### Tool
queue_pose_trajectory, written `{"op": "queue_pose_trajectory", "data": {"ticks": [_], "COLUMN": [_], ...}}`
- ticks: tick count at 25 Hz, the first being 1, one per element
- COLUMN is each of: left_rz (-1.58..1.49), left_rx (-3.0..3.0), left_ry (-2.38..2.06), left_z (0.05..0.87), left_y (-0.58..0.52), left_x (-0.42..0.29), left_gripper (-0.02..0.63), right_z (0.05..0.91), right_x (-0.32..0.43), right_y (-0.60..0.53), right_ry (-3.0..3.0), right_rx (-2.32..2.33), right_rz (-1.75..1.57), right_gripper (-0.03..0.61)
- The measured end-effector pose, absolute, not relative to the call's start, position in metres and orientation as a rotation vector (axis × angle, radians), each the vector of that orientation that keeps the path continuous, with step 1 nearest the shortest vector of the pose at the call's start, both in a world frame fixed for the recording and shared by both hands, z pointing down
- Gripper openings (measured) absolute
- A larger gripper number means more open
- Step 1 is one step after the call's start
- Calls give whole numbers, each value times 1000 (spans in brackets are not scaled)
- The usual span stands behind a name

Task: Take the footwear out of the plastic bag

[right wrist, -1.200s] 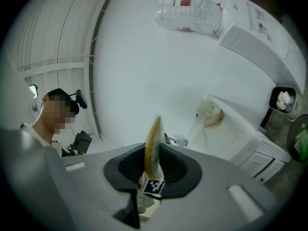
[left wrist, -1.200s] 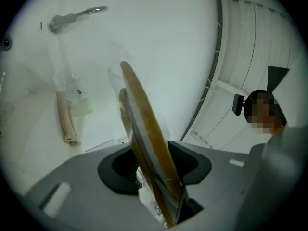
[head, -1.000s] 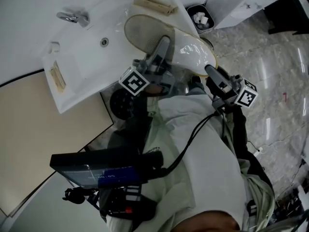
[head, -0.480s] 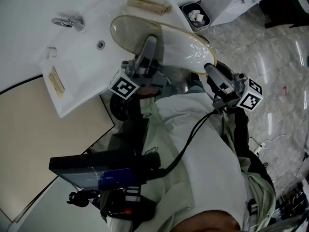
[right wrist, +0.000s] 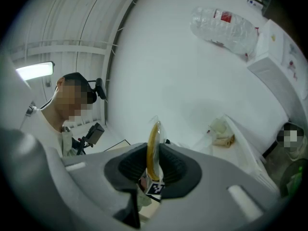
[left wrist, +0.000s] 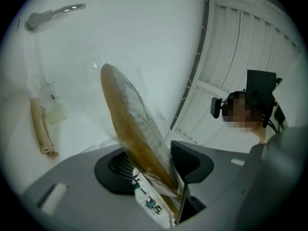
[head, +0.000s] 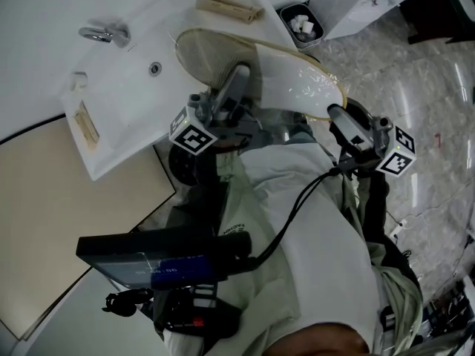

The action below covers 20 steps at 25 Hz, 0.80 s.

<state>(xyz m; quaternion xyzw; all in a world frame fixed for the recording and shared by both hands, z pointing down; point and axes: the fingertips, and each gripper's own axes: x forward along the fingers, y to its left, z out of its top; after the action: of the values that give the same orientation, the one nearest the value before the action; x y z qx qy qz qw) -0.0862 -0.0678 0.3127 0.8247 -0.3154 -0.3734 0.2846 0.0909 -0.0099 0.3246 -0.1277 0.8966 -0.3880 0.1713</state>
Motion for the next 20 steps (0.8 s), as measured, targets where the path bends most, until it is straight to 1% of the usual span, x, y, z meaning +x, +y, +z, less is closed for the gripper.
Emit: {"op": "queue_pose_trajectory", "data": {"ticks": [1,3,5,6,7,8,10,11,13,16,17,18,20], "left_rz": [-980,-959,-1007,-1061,-1114,-1147,-1155,-1161,-1203,-1165,-1165,-1187,-1241], "left_rx": [2221,2257,2277,2266,2243,2223,2196,2176,2129,2129,2120,2100,2063], "left_ry": [-839,-825,-764,-716,-678,-671,-766,-836,-935,-1045,-1056,-1049,-1035], "left_z": [313,310,301,295,291,290,295,297,298,306,309,309,308], "left_y": [-67,-63,-57,-55,-54,-53,-57,-60,-66,-69,-69,-69,-67], "left_x": [-87,-90,-93,-96,-100,-106,-119,-127,-141,-151,-152,-153,-158], "left_gripper": [255,361,387,411,450,469,469,461,350,229,201,188,184], "right_z": [323,320,318,317,317,316,317,319,323,327,327,328,328], "right_x": [95,100,102,104,107,111,115,116,116,116,115,112,104], "right_y": [-8,-5,-4,-7,-10,-12,-13,-13,-12,-11,-11,-10,-7], "right_ry": [2530,2509,2485,2457,2420,2385,2358,2368,2397,2413,2425,2442,2489], "right_rx": [-340,-297,-269,-266,-268,-271,-273,-276,-281,-284,-280,-275,-282], "right_rz": [-1107,-1111,-1112,-1114,-1116,-1119,-1130,-1138,-1154,-1159,-1151,-1139,-1103], "right_gripper": [69,69,69,69,69,67,66,66,67,69,73,80,86]}}
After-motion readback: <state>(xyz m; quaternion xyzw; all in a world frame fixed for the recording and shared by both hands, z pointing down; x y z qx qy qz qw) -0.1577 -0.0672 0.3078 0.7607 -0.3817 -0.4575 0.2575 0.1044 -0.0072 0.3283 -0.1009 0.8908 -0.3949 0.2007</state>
